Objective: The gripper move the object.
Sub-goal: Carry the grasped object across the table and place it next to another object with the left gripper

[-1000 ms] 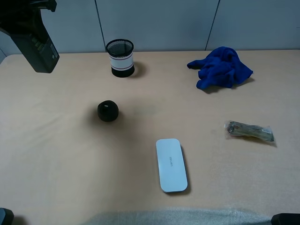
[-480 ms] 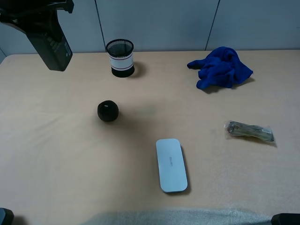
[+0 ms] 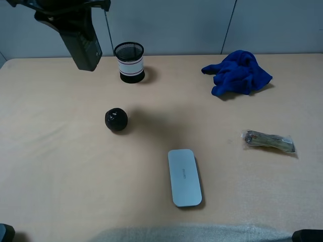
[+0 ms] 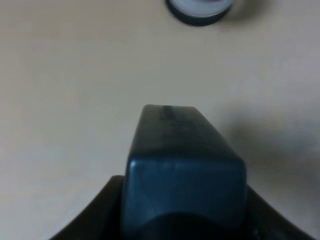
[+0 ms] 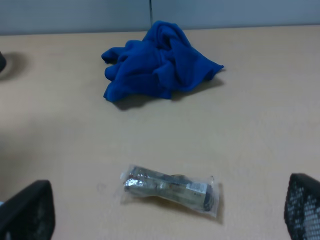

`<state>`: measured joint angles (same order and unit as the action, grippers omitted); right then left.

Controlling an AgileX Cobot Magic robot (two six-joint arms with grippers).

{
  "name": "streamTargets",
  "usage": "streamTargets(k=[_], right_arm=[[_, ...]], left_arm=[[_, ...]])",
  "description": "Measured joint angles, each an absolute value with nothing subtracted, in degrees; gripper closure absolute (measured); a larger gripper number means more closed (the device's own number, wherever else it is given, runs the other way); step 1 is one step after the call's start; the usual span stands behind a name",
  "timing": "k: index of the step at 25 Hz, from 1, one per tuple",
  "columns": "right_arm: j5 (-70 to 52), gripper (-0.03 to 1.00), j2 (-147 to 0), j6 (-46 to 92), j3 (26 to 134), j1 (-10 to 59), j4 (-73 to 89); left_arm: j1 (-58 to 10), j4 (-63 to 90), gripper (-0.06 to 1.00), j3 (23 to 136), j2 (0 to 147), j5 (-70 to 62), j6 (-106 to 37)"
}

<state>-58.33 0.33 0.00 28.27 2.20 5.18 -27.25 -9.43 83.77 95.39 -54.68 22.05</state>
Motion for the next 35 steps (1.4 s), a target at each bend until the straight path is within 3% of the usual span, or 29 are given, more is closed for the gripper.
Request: streamTargets(k=[23,35], right_arm=[[-58.4,0.27,0.3,0.0,28.3,2.2,5.2],[-58.3,0.27,0.3,0.0,28.3,2.2,5.3]], left_arm=[[-32.9,-10.5,0.51,118.1,124.1,-59.0,19.0],[-33.6,-10.4,0.51,121.6,132.4,-54.6,18.9]])
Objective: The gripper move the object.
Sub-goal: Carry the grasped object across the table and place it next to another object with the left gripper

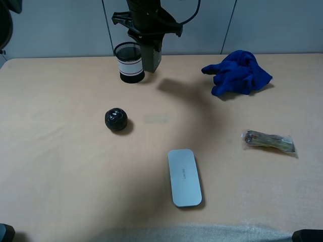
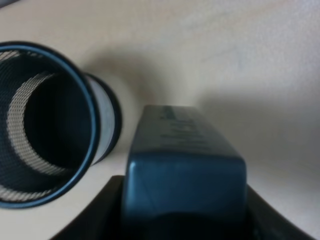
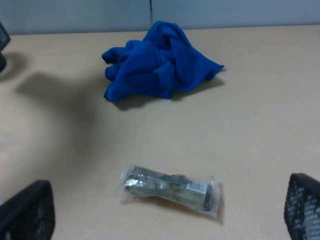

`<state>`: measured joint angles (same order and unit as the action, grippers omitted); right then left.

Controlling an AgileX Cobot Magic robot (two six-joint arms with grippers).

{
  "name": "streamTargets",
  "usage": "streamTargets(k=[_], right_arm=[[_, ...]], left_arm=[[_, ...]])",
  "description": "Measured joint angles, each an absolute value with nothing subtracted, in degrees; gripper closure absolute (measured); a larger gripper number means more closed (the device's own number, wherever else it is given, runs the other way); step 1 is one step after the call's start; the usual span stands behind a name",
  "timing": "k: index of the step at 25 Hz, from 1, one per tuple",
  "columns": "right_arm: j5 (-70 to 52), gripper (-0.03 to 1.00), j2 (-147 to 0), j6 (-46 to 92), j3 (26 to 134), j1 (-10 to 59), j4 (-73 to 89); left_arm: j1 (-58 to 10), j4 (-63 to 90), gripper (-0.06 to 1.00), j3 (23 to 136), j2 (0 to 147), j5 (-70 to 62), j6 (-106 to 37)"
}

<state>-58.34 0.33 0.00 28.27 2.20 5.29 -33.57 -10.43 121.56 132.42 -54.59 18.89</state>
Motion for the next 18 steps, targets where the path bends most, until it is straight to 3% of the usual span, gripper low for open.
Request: streamTargets(k=[18], right_arm=[[-58.3,0.27,0.3,0.0,28.3,2.2,5.6]], left_arm=[[-33.6,-9.2,0.51,121.9,137.7,-49.2,17.7]])
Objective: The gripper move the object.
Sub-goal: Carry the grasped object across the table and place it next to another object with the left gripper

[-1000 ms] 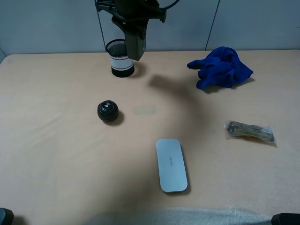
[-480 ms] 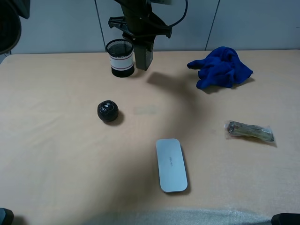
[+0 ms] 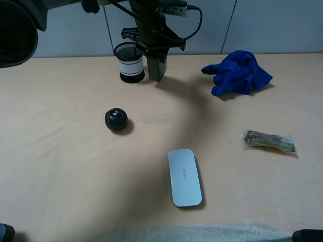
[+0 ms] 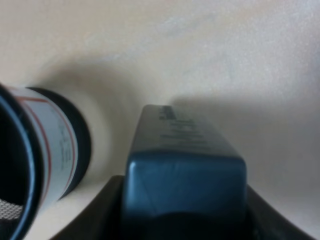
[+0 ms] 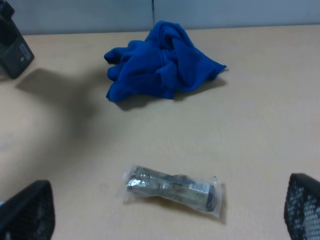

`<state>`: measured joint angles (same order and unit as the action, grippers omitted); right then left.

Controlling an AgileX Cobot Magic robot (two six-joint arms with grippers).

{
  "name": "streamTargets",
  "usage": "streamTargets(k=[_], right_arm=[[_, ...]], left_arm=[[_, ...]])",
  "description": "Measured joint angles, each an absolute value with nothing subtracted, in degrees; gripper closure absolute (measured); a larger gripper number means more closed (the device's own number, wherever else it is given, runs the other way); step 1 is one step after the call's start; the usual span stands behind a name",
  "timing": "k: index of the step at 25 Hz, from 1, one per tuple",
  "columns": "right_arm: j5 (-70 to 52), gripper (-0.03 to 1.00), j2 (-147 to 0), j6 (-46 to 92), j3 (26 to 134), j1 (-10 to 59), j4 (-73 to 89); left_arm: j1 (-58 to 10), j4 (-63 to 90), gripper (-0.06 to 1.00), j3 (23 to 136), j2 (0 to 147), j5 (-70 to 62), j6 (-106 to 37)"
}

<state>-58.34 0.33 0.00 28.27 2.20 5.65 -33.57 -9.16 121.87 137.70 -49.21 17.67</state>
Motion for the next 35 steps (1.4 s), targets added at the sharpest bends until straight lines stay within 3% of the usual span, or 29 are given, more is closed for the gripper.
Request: streamTargets(k=[23,31,35], right_arm=[[-58.4,0.27,0.3,0.0,28.3,2.2,5.6],[-58.3,0.27,0.3,0.0,28.3,2.2,5.6],[-58.3,0.27,0.3,0.0,28.3,2.2,5.6]], left_arm=[[-33.9,-8.4,0.51,121.9,139.9,-46.3,17.4],[-33.9,-8.4,0.21,122.1,139.9,-45.6,17.4],[-33.9,-8.4,0.12,122.1,139.9,-45.6,17.4]])
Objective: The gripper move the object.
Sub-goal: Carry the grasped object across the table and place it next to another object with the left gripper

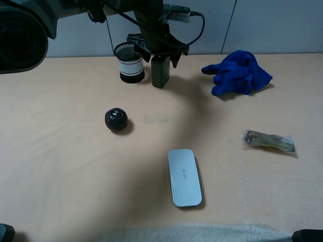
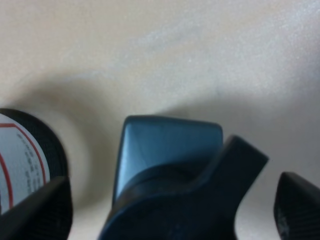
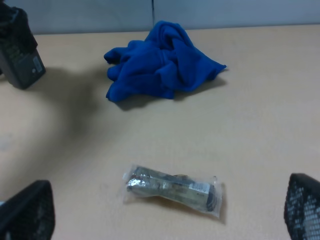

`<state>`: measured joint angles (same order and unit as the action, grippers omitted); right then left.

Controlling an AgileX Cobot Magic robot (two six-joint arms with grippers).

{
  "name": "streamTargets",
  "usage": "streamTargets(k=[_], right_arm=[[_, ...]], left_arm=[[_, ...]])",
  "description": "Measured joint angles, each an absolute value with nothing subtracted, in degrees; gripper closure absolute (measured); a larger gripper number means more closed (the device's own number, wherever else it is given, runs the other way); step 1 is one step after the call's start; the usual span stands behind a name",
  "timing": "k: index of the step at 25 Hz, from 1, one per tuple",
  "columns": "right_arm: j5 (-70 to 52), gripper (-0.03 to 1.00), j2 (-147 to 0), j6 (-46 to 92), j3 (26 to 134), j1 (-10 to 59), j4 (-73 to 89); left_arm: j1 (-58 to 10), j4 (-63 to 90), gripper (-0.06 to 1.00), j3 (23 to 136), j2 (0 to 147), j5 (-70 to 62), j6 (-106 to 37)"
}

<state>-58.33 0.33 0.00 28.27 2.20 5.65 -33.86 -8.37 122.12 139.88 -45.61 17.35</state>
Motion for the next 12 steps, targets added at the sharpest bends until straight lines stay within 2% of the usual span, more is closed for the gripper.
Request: streamTargets(k=[12], right_arm=[[-58.3,0.27,0.3,0.0,28.3,2.2,5.6]], left_arm=[[-33.9,-8.4,0.09,122.1,138.7,-45.5,17.4]])
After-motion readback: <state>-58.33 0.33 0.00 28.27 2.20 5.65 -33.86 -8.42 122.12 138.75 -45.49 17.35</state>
